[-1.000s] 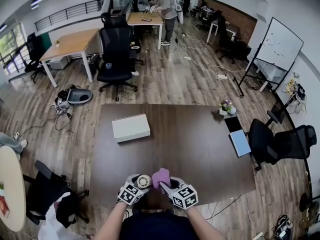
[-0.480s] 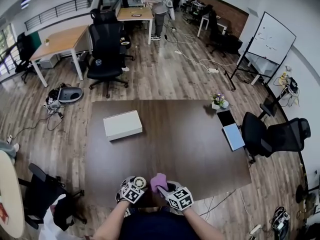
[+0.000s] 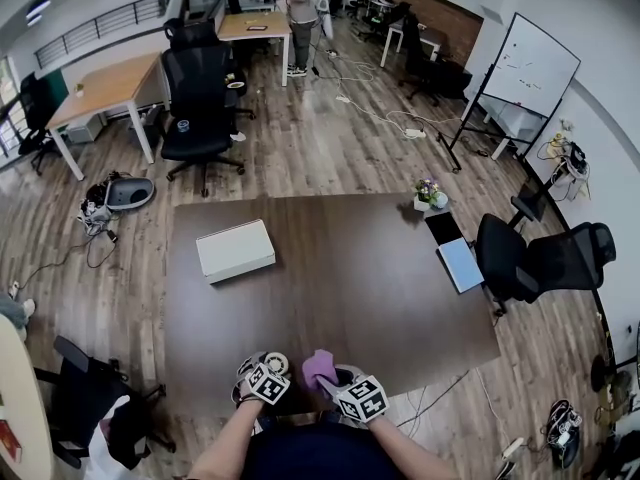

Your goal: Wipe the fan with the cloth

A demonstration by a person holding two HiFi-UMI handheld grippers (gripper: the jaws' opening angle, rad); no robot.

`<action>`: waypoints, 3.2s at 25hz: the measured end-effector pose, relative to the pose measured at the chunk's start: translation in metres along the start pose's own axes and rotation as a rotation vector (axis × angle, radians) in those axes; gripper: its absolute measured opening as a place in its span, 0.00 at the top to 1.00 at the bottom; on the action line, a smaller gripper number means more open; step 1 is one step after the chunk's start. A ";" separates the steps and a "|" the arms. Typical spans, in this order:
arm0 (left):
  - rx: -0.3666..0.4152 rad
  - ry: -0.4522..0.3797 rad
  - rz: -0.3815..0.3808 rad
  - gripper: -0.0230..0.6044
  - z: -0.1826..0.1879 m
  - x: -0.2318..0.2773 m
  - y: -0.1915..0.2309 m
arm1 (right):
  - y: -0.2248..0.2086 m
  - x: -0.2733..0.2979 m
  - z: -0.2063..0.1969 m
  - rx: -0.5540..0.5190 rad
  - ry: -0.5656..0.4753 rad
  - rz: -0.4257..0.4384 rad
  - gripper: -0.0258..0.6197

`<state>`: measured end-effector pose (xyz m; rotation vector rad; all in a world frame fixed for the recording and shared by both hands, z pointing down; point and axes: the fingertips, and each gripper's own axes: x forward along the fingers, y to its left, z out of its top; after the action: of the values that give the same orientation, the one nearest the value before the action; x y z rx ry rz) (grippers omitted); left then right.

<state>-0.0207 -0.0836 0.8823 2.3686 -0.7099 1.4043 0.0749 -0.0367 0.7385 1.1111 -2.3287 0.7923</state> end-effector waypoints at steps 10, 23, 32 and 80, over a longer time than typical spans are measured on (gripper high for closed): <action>-0.031 -0.017 -0.014 0.34 0.000 0.001 -0.001 | -0.002 -0.001 -0.006 0.018 0.013 0.002 0.78; -0.214 -0.225 0.031 0.31 0.009 -0.058 0.006 | -0.010 0.017 -0.010 0.030 0.038 0.005 0.78; -0.399 -0.451 0.115 0.31 0.014 -0.132 0.033 | -0.025 0.049 -0.035 0.047 0.122 -0.030 0.78; -0.502 -0.818 0.328 0.97 0.059 -0.261 0.073 | -0.009 -0.061 0.139 -0.012 -0.406 -0.135 0.72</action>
<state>-0.1223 -0.1049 0.6255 2.3990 -1.4919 0.1954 0.0978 -0.0998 0.6018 1.5225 -2.5378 0.5401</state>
